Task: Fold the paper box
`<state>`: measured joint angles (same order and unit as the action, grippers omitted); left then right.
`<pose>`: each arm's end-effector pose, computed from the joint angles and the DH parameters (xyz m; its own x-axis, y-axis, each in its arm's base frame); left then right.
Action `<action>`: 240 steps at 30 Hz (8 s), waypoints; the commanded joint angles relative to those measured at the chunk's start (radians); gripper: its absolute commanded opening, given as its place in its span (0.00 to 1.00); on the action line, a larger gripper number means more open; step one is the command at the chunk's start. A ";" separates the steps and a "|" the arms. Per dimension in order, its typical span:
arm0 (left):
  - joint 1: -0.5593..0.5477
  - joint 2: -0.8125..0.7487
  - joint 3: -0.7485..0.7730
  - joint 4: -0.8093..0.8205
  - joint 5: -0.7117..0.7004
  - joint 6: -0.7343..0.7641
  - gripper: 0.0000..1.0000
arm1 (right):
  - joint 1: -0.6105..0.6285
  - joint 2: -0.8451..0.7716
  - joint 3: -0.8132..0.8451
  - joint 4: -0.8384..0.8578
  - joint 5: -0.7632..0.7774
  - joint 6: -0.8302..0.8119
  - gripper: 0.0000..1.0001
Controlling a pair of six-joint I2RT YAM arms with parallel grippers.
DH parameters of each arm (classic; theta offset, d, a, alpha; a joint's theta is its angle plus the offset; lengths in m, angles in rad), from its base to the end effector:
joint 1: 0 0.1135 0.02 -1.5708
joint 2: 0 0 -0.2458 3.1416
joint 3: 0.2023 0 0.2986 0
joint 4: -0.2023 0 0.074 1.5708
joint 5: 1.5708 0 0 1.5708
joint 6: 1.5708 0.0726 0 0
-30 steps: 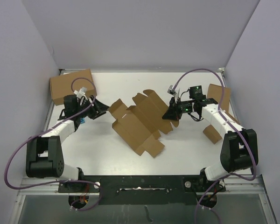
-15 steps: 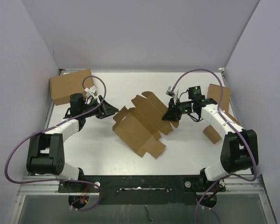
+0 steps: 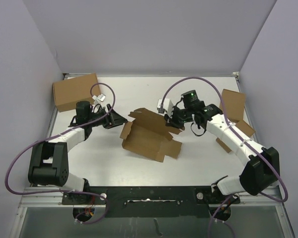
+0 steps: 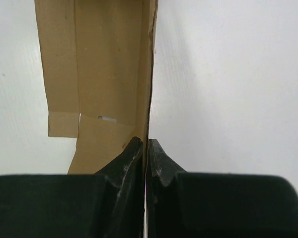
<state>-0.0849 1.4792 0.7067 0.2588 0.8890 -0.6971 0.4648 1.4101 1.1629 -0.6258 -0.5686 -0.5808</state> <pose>0.3471 -0.0861 0.1382 -0.8423 -0.3344 -0.4228 0.2432 0.4642 -0.8517 0.3095 0.1989 0.2391 -0.1957 -0.6154 -0.7636 -0.9502 0.3116 -0.0076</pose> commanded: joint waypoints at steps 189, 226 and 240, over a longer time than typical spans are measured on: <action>-0.062 -0.374 -0.318 0.191 -0.546 0.157 0.47 | -0.072 0.319 0.700 -0.633 0.055 -0.418 0.00; -0.073 0.013 -0.313 0.714 -0.194 -0.076 0.60 | -0.080 0.178 0.534 -0.449 0.231 -0.594 0.00; -0.382 -0.007 -0.143 0.332 -0.770 0.279 0.98 | -0.080 0.159 0.541 -0.463 0.192 -0.572 0.00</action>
<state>-0.4679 1.4292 0.4999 0.6094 0.2283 -0.5327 0.3912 1.6245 1.6714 -1.1076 -0.3397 -1.1664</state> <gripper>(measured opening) 0.978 0.037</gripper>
